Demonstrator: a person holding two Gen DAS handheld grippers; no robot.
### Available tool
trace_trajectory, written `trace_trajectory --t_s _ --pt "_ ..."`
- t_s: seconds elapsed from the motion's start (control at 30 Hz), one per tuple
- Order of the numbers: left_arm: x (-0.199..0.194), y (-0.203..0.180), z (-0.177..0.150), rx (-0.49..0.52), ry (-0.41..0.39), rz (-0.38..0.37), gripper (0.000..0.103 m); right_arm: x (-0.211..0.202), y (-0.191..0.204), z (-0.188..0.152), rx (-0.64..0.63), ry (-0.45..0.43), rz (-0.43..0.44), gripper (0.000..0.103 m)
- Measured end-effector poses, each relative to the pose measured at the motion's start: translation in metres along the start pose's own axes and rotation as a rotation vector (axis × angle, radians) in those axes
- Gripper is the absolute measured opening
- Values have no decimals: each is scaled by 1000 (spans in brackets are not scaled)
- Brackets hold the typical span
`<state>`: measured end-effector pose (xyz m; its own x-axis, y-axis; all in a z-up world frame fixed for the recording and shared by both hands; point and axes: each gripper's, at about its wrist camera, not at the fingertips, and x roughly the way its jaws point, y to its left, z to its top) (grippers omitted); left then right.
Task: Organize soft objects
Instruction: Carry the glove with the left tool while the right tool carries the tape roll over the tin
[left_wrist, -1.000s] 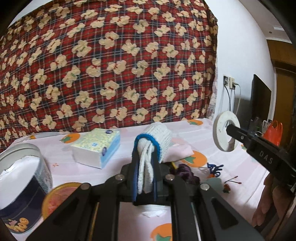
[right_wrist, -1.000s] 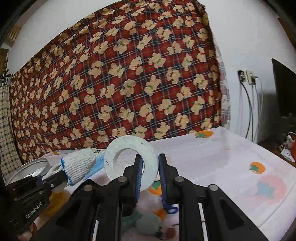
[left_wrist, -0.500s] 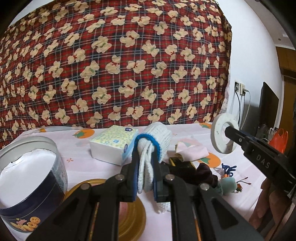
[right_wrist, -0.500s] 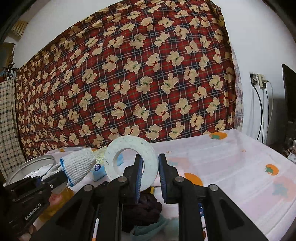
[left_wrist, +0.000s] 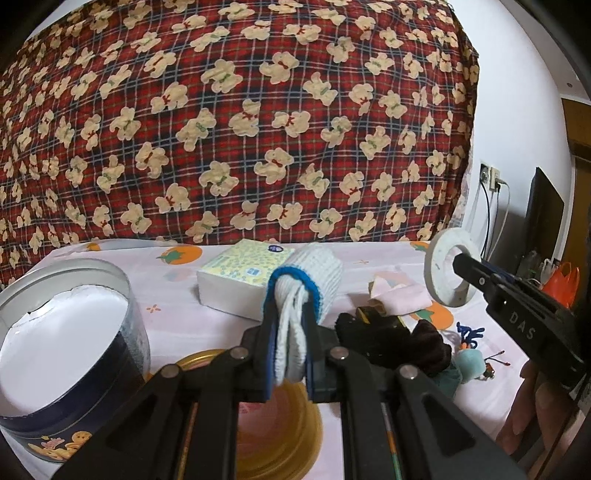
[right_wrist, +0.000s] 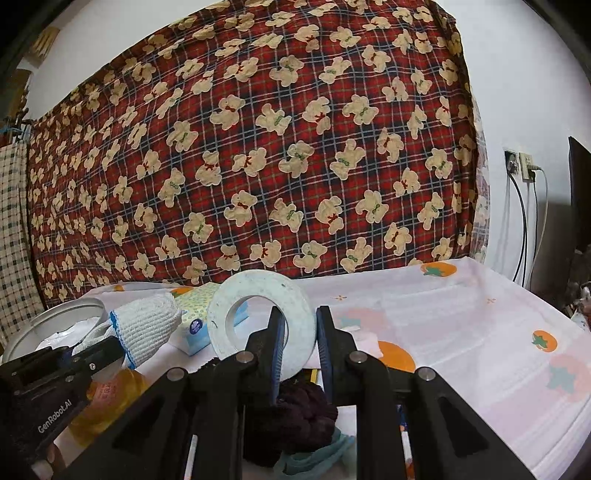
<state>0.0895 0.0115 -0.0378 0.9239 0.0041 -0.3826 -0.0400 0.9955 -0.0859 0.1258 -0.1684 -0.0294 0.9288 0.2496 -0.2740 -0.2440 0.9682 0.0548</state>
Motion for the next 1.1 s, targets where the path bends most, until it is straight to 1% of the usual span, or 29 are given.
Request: trace_trajectory --t_s 0.37,0.67,1.1 --pt "0 16 0 -29 9 11 10 6 19 -1 -36 9 17 19" --pt "3 28 0 -55 34 27 10 7 26 -1 -45 8 32 19" --pt "0 43 -1 -77 40 37 10 10 39 -2 -67 6 60 19"
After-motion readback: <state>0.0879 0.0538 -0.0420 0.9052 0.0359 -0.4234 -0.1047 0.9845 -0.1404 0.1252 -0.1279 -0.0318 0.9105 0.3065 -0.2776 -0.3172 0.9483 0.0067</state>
